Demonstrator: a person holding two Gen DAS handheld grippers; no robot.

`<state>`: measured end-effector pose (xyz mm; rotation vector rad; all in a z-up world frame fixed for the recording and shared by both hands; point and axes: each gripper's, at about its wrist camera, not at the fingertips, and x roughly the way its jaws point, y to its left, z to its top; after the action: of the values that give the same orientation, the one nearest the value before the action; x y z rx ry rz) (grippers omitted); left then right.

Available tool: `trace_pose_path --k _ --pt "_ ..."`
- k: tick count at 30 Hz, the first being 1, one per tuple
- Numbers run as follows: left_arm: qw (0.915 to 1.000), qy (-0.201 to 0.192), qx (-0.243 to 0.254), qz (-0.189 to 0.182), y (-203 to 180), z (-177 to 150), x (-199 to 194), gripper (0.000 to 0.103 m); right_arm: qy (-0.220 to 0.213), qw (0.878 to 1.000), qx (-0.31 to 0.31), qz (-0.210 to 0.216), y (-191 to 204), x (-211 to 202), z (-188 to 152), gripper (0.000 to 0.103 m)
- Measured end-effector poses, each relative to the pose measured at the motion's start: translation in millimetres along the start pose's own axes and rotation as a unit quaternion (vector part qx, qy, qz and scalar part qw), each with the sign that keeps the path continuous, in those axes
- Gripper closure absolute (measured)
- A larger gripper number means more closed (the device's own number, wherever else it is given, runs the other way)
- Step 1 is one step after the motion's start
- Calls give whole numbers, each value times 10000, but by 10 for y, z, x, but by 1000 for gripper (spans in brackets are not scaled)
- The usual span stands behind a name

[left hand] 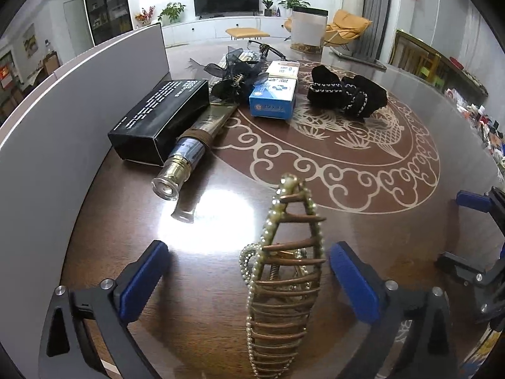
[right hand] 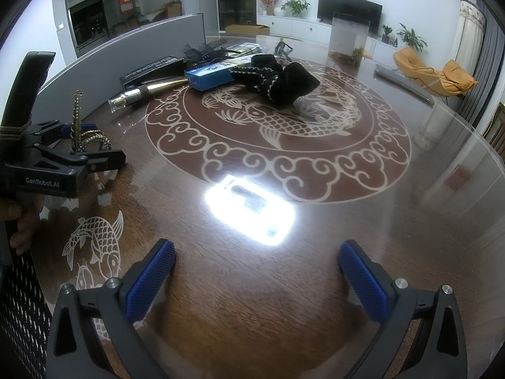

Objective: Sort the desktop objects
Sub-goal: 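Lift the gold cage with the left gripper while the right gripper reaches toward the black glove, then close the right gripper on the black beaded knitted glove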

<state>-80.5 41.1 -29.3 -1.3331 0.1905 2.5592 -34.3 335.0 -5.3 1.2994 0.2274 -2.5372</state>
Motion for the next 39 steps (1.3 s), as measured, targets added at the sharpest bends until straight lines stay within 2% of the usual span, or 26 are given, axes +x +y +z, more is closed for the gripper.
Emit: trace_pose_path --k 22,26,31,33,36,39 --pt "10000 5 12 -19 2 5 -1 0 7 10000 -59 28 5 2 16 0" --pt "10000 -3 -23 3 13 -6 -9 0 -131 9991 -234 -328 -134 70 333 0" --pt "10000 -4 -20 1 17 -6 -6 0 -439 9990 13 -83 -407 287 1126 0" --pt "10000 -4 -20 1 18 -6 -6 0 -359 9989 -268 124 -354 469 1386 0" --pt "10000 -5 -20 1 17 -5 -5 0 5 9946 -1039 66 -137 849 1663 0" --pt "10000 -5 -20 1 17 -5 -5 0 215 9926 -1185 185 -73 1099 1793 1"
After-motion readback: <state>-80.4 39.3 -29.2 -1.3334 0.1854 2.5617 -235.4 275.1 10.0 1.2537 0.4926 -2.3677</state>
